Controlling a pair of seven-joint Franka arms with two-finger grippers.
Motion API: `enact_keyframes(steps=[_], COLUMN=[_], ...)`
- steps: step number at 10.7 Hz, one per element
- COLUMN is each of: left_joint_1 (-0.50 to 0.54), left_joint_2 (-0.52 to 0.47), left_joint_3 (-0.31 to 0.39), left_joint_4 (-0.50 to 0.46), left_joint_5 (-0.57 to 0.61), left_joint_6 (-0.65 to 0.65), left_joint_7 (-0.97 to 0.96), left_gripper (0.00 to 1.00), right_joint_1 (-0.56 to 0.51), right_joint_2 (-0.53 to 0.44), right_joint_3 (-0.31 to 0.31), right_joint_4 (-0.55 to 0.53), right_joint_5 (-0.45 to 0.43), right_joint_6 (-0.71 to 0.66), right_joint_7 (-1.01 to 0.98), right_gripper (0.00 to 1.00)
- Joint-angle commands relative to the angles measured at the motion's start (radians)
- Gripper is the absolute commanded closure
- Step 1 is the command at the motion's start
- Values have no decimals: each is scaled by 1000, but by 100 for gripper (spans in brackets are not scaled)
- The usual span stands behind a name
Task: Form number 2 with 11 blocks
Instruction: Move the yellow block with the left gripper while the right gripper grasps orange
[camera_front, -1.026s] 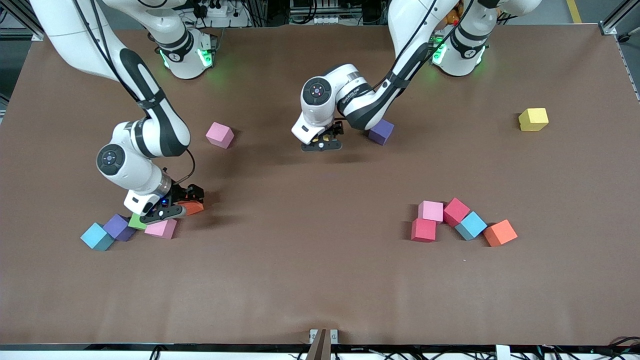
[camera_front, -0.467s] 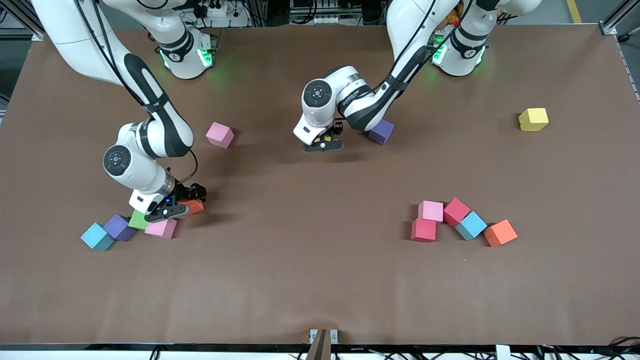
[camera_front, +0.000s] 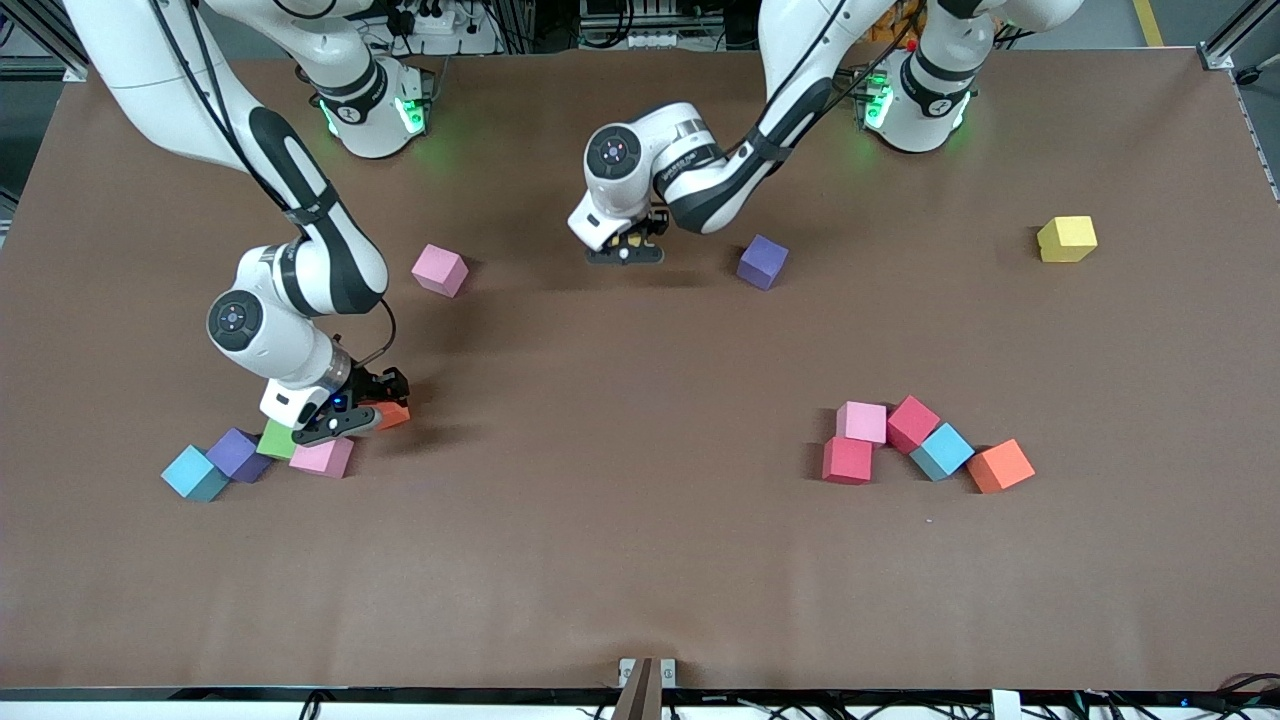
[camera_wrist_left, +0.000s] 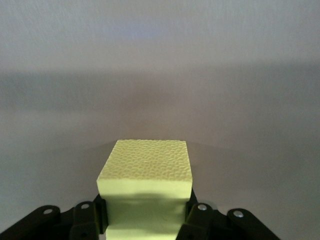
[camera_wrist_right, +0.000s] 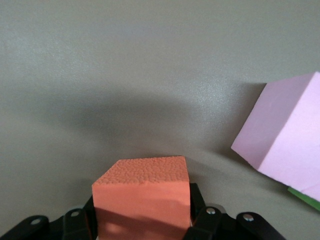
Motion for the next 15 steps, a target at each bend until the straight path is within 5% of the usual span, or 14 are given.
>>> enact_keyframes(steps=[1,3,6,13,14,15], left_joint_1=[8,10,11,8,8,5], left_joint_2=[-47,-48,-43,-40,-38,-40], left_joint_3=[-38,-60,-74,-88,-88,-88], left_joint_4=[-82,-96,-99,-99,-98,-98], left_joint_5=[17,17,17,80,80,92], left_joint_6=[11,6,8,11,11,13], left_joint_7=[-30,-73,-114,-113,-113,-116], left_gripper=[68,67,63,50,38,0], right_joint_1=[-1,2,2,31,36,42], right_joint_2=[-3,-8,-28,-161,-167,-178], right_joint_3=[3,3,6,8,8,8], right_joint_4=[16,68,166,173,173,173], right_joint_5=[-3,-3,-2,0,0,0], right_joint_6=[-4,-74,-258,-433,-444,-456], right_joint_7=[-19,-19,-19,1,15,23], right_gripper=[51,61,61,61,61,61])
